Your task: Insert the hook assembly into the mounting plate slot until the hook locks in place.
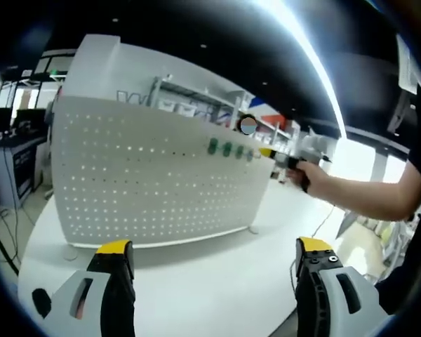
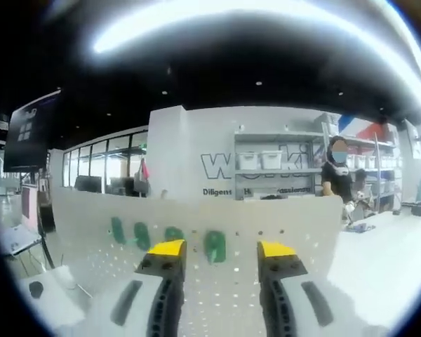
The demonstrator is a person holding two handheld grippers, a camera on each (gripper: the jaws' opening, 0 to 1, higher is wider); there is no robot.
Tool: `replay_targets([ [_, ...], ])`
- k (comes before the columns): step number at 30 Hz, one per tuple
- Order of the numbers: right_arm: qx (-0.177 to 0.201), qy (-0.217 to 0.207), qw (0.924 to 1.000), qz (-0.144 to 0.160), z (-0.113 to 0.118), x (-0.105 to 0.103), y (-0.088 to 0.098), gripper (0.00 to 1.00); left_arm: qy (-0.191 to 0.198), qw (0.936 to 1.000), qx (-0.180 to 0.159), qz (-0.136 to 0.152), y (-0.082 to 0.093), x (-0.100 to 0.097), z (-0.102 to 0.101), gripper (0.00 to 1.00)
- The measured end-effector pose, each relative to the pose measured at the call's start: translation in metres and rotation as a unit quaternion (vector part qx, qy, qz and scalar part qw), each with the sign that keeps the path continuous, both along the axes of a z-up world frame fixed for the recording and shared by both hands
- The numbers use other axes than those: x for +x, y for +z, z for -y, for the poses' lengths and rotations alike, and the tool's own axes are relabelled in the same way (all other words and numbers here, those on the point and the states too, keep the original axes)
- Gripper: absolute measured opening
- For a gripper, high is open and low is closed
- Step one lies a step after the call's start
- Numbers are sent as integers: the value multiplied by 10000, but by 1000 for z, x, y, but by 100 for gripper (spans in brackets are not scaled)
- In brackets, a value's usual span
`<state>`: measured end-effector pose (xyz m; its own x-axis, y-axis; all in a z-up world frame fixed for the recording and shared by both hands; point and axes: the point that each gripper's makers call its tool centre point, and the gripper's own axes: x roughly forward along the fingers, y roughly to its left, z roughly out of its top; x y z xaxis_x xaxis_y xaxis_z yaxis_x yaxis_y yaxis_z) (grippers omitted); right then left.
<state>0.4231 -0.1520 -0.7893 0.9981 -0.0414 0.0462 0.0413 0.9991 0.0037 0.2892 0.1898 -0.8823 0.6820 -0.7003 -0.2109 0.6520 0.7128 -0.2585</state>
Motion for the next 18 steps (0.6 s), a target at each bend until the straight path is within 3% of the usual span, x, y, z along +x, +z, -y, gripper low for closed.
replay_targets([
  [4, -201, 72, 9991, -354, -5, -7, -27, 45, 67, 10000, -29, -53, -1, -1, -7, 96],
  [5, -286, 61, 9979, -572, -8, -15, -39, 52, 90, 9999, -74, -81, -1, -1, -8, 96],
  [8, -190, 50, 9973, -701, -11, -27, -60, 69, 163, 9997, -155, -104, 0, -1, -11, 97],
  [11, -159, 120, 9954, -942, -19, -44, -83, 68, 157, 9998, -128, -90, -1, -1, -11, 97],
  [14, -69, 85, 9938, -1108, -22, -59, -99, 76, 113, 9998, -110, -80, -1, -2, -9, 97],
  [18, -57, 76, 9923, -1232, -26, -77, -109, 81, 82, 9999, -110, -72, -1, -4, -8, 97],
])
